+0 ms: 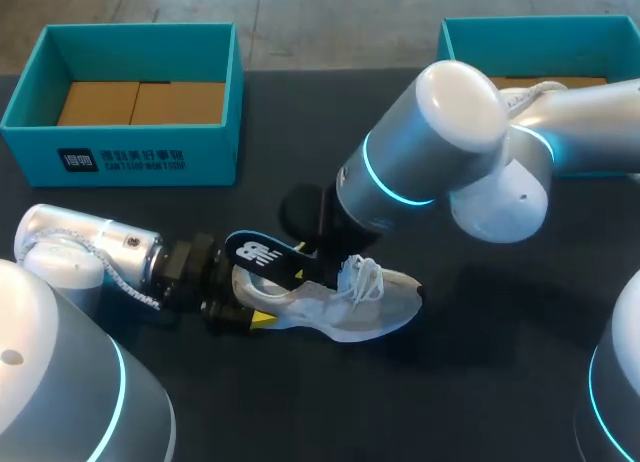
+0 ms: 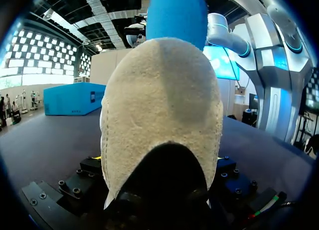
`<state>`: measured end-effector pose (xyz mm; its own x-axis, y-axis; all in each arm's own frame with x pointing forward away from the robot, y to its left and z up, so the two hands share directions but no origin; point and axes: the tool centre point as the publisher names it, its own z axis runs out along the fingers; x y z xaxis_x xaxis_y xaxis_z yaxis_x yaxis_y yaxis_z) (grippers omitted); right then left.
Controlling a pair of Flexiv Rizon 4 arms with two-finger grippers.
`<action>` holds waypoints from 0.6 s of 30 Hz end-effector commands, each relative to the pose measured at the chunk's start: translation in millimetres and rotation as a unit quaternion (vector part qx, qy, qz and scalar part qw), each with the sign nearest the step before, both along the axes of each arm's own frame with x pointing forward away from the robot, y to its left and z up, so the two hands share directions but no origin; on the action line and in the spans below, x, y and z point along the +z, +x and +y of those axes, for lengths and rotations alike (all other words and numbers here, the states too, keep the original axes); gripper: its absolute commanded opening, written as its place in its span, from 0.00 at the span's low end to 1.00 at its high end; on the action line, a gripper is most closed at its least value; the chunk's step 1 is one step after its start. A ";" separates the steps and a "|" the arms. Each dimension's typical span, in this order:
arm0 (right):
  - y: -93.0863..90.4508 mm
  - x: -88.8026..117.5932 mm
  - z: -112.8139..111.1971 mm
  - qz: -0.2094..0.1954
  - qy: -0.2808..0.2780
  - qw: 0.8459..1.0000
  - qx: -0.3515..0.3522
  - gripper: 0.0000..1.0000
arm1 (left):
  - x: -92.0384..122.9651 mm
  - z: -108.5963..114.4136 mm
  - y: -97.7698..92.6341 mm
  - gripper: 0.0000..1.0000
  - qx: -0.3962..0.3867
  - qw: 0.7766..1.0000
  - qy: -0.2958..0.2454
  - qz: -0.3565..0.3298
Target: Take the shoe out of the shoebox, open the shoe tongue, remove and reinsert the insole, then place the shoe into the shoebox
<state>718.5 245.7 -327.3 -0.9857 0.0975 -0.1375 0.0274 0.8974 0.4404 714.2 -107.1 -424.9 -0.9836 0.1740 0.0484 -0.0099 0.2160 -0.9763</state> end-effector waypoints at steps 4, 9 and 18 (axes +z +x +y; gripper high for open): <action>-6.5 11.5 -1.5 -0.009 -0.005 1.000 -0.002 0.47 | -4.2 0.7 1.3 0.00 0.001 1.000 0.000 0.000; -7.2 21.1 0.2 -0.016 -0.006 1.000 0.001 0.48 | -4.2 0.7 1.3 0.00 0.001 1.000 0.000 0.000; 8.0 31.8 4.5 -0.001 0.029 0.999 0.035 0.50 | -4.2 0.7 1.3 0.00 0.001 1.000 0.000 0.000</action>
